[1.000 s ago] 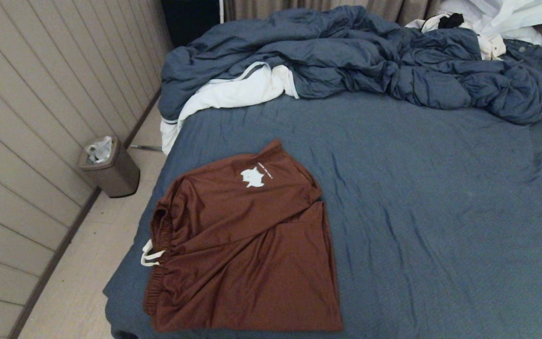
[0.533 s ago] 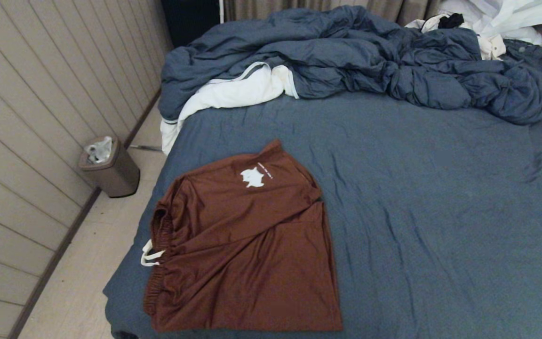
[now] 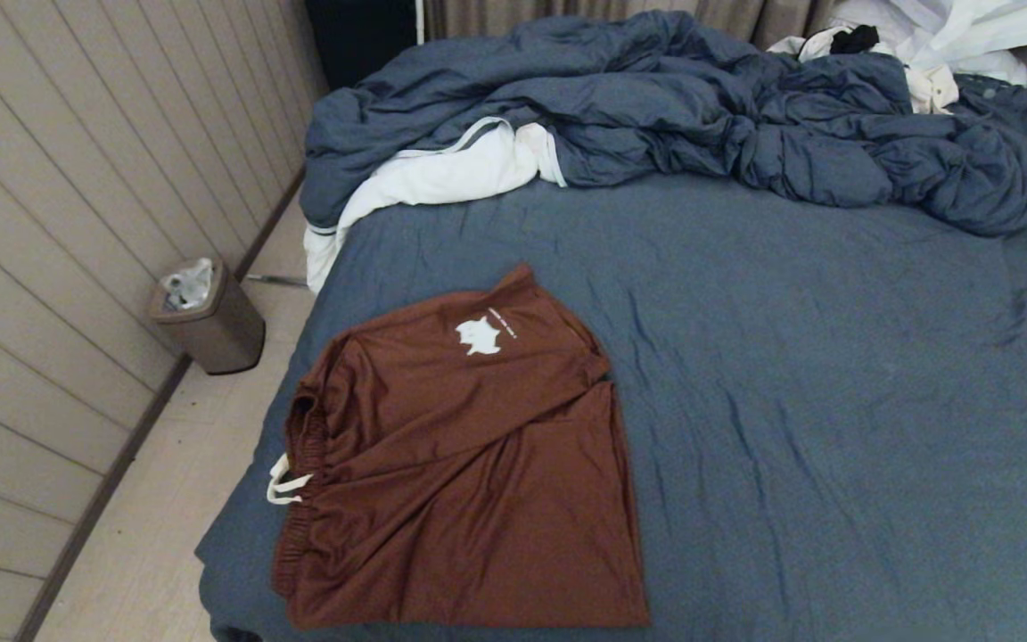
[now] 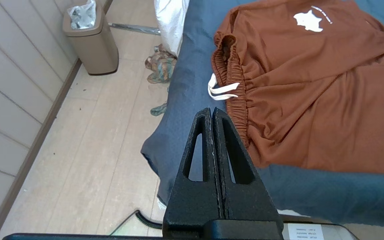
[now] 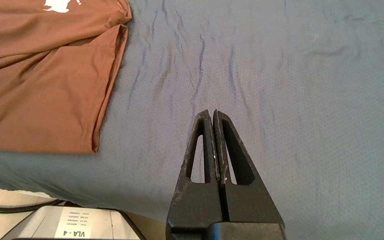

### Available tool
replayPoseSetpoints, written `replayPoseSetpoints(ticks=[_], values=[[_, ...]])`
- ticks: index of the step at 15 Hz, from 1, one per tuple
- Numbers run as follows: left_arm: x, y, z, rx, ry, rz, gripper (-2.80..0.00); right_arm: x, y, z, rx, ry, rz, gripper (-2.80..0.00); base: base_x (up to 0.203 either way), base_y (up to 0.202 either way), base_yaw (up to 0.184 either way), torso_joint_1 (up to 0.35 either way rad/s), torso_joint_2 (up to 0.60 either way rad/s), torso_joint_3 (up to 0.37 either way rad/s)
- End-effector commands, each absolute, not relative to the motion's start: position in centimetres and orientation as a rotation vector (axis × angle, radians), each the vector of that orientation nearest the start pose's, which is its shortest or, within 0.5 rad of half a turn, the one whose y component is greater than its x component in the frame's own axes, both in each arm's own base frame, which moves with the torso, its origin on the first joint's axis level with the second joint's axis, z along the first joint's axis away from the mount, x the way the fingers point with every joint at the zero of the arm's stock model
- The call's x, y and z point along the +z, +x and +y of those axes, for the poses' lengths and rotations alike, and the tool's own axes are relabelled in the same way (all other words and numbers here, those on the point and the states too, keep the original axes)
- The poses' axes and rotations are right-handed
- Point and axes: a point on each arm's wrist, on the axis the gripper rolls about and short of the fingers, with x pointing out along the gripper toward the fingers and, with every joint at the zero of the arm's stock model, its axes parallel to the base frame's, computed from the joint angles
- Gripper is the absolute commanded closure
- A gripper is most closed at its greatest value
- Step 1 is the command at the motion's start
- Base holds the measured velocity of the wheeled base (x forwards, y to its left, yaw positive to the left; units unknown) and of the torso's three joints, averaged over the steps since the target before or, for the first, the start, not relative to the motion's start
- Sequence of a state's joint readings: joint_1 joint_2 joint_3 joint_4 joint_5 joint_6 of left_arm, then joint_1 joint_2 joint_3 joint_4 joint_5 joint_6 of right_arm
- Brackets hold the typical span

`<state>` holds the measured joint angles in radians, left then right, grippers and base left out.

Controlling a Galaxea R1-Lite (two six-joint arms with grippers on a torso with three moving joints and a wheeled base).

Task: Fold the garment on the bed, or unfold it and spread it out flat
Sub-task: Fold the brown shorts

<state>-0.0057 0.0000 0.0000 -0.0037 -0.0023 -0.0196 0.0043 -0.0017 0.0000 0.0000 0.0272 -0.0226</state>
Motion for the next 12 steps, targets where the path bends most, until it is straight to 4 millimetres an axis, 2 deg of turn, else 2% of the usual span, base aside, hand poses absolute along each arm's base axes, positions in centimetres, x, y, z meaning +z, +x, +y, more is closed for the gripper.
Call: replayPoseSetpoints(ticks=[1, 12], values=[[7.60, -2.27, 0.02, -0.003, -0.040, -0.003, 0.00, 7.55, -2.28, 0.05, 0.032, -0.023, 0.000, 0.00, 0.000, 0.000, 0.000, 0.000, 0.00, 0.000], [7.63, -2.27, 0.04, 0.007, -0.084, -0.006, 0.00, 7.55, -2.28, 0.05, 0.032, -0.023, 0.000, 0.00, 0.000, 0.000, 0.000, 0.000, 0.00, 0.000]])
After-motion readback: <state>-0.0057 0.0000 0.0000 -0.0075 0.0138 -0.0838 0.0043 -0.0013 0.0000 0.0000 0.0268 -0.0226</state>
